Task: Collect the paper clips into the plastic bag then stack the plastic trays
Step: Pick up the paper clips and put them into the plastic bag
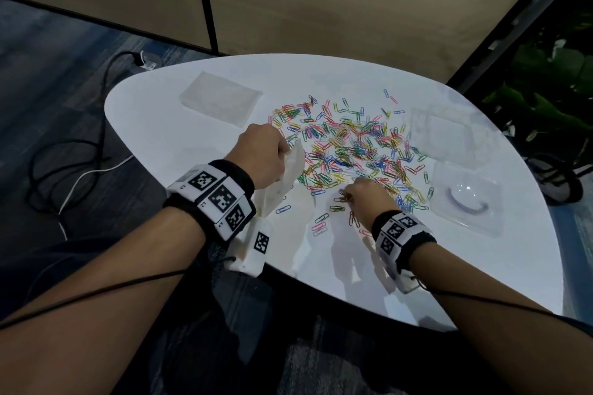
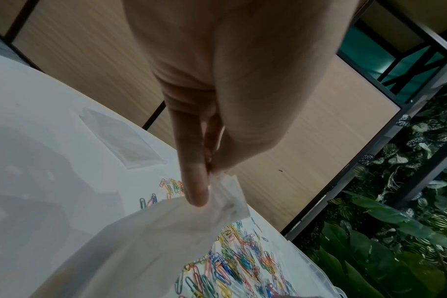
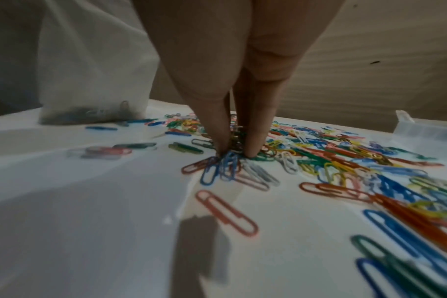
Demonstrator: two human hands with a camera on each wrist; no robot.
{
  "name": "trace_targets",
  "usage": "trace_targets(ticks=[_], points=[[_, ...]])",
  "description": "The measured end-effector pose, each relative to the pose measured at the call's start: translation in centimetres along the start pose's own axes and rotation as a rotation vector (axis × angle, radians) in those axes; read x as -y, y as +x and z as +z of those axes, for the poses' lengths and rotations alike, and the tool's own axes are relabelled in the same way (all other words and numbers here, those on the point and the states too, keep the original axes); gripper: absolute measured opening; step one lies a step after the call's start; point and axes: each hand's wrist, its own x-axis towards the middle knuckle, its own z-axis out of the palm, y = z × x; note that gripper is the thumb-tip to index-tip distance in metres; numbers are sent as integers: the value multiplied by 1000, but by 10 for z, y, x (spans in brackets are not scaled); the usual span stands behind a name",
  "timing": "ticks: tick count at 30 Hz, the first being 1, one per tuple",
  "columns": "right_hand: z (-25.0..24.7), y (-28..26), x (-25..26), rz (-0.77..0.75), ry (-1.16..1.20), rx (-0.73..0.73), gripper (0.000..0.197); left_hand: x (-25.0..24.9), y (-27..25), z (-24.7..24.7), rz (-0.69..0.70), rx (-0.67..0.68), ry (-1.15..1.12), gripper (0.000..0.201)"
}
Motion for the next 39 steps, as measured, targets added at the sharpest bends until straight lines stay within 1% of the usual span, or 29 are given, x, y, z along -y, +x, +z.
trace_targets(ticks=[2, 4, 5, 7, 8, 10, 12, 14, 15, 17, 18, 19, 22, 24, 26, 28, 31, 33, 34, 37, 38, 39], points=[[-11, 1, -7, 133, 212, -33, 20, -1, -1, 0, -1, -1, 4, 31], [-25, 2, -15, 267, 422, -72, 13, -1, -2, 0, 2, 0, 13, 31], [-32, 2, -18, 328, 528, -87, 13, -1, -2, 0, 1, 2, 13, 31], [-46, 4, -23, 421, 797, -112, 15, -1, -2, 0, 0, 6, 12, 33], [-54, 4, -21, 437, 977, -118, 14, -1, -2, 0, 0, 7, 10, 33], [-71, 4, -11, 396, 1350, -128, 16, -3, -1, 1, -6, 5, 3, 32], [-88, 1, 6, 298, 1637, -93, 24, -5, -2, 3, -15, -9, -11, 30], [-100, -4, 30, 218, 1788, -11, 28, -7, -3, 5, -14, -16, -20, 30], [-103, -7, 42, 189, 1824, 26, 27, -8, -4, 6, -8, -18, -24, 30], [-99, -12, 64, 175, 1824, 67, 21, -9, -4, 7, 5, -13, -40, 30], [-95, -13, 73, 174, 1763, 55, 19, -9, -5, 8, 10, -9, -48, 30], [-90, -14, 80, 166, 1643, 16, 18, -9, -6, 8, 15, -5, -56, 31], [-83, -12, 90, 76, 1157, -129, 17, -10, -9, 7, 37, -14, -95, 32], [-85, -12, 94, 19, 955, -167, 19, -10, -11, 7, 52, -16, -116, 31], [-86, -11, 95, -23, 846, -178, 19, -10, -12, 8, 68, -19, -104, 30], [-85, -9, 93, -54, 727, -172, 14, -11, -11, 8, 71, -28, -100, 29], [-85, -9, 91, -144, 527, -99, 20, -12, -10, 8, 49, -28, -128, 26], [-91, -12, 91, -197, 498, -78, 24, -12, -10, 8, 41, -30, -119, 26], [-95, -13, 90, -207, 529, -113, 25, -11, -10, 7, 38, -35, -115, 26], [-105, -18, 76, -186, 683, -362, 27, -6, -8, -1, 7, -55, -121, 29], [-104, -21, 70, -196, 685, -409, 27, -5, -7, -4, -5, -61, -122, 29], [-102, -26, 65, -224, 635, -397, 27, -3, -6, -7, -12, -74, -121, 29]])
